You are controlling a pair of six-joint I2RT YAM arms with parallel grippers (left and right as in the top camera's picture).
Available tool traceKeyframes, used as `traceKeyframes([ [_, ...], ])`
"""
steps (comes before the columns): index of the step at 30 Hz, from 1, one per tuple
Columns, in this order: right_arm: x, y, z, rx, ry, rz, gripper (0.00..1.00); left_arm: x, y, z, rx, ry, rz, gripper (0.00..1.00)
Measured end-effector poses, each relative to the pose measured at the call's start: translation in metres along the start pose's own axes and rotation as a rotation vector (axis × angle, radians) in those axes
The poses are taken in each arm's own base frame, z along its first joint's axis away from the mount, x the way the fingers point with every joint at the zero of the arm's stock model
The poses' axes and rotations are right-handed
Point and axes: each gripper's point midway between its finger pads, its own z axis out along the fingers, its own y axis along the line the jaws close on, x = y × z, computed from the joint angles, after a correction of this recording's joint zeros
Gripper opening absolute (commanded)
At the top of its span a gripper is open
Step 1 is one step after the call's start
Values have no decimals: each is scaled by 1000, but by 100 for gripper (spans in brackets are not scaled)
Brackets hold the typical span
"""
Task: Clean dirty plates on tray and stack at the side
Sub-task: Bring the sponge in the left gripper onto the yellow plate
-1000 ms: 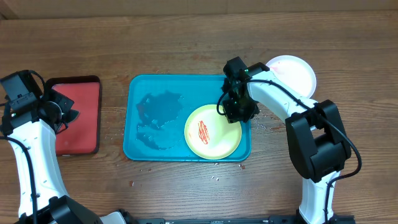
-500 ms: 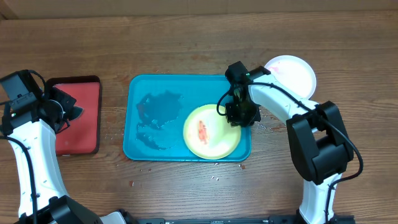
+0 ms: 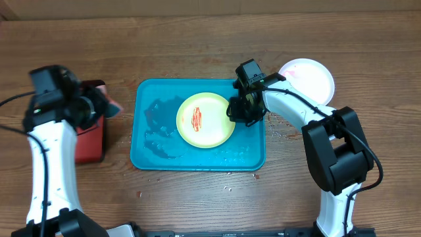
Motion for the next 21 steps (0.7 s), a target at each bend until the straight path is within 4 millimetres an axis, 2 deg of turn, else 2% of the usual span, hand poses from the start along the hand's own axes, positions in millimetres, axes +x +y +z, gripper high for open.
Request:
traceKeyframes([
  [2, -5, 2, 1, -9, -19, -17, 4, 15, -22, 6, 30, 31, 63, 4],
  [4, -11, 4, 1, -17, -45, -44, 15, 31, -43, 11, 57, 64, 124, 4],
  [5, -15, 4, 2, -17, -61, -56, 25, 41, -54, 14, 75, 84, 156, 4],
  [6, -17, 4, 2, -13, -72, -68, 27, 48, -61, 17, 84, 101, 178, 4],
  [9, -19, 4, 2, -12, -79, -77, 26, 69, -77, 35, 97, 156, 233, 4],
  [14, -12, 1, 2, -1, -53, -54, 4, 101, -92, 75, 97, 246, 303, 4],
  [21, -12, 1, 2, -2, -49, -45, 4, 133, -115, 118, 133, 286, 390, 4],
])
